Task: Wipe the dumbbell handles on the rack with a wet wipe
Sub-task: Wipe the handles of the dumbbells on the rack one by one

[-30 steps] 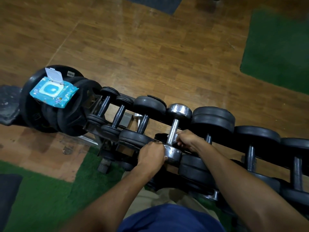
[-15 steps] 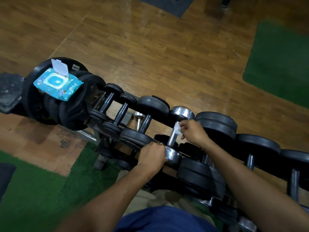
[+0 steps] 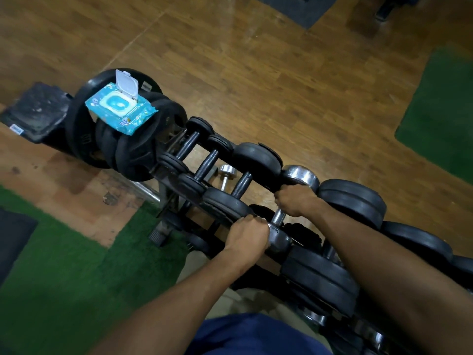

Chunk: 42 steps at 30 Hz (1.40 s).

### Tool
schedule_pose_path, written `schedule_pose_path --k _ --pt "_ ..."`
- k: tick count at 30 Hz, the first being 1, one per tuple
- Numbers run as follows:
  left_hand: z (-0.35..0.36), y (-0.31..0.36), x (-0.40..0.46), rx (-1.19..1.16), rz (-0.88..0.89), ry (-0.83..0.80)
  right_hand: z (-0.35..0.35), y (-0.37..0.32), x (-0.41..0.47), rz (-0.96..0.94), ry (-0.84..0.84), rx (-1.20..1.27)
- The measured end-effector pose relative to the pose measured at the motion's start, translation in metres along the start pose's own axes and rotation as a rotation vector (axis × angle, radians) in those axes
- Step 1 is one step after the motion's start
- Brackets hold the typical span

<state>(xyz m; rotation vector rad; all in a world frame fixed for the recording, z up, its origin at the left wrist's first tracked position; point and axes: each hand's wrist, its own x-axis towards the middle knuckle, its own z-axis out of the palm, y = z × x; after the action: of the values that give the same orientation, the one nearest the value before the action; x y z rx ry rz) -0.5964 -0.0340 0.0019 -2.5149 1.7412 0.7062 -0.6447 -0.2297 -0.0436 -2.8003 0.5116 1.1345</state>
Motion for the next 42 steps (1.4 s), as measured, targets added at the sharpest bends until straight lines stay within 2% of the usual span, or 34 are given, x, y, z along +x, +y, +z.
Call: schedule_pose_path --k 3,7,10,15,17,28,34,42 --pt "-0.002 0.002 0.000 -0.014 -0.009 -0.014 -0.004 -0.006 0.006 -0.044 -0.103 0.020" --pt "-0.004 0.002 -0.002 -0.059 -0.032 -0.033 -0.005 0.000 0.009 0.013 -0.049 -0.086" --pt "-0.004 0.003 -0.001 -0.059 -0.035 -0.043 -0.003 0.001 0.010 0.066 -0.052 -0.066" --pt "-0.009 0.003 0.000 -0.054 -0.028 -0.069 -0.002 -0.022 0.009 -0.074 -0.278 0.108" --pt "-0.010 0.003 0.000 -0.065 -0.034 -0.073 0.001 -0.026 0.005 -0.122 -0.318 0.166" --pt "0.001 0.002 -0.004 -0.025 -0.005 -0.032 0.011 -0.007 -0.014 -0.129 -0.166 0.723" --pt "-0.002 0.003 -0.005 -0.025 -0.014 -0.018 0.012 -0.007 -0.021 -0.180 -0.063 0.574" --pt "0.001 0.001 -0.006 -0.081 -0.052 -0.014 0.032 0.011 -0.045 -0.134 0.025 0.772"
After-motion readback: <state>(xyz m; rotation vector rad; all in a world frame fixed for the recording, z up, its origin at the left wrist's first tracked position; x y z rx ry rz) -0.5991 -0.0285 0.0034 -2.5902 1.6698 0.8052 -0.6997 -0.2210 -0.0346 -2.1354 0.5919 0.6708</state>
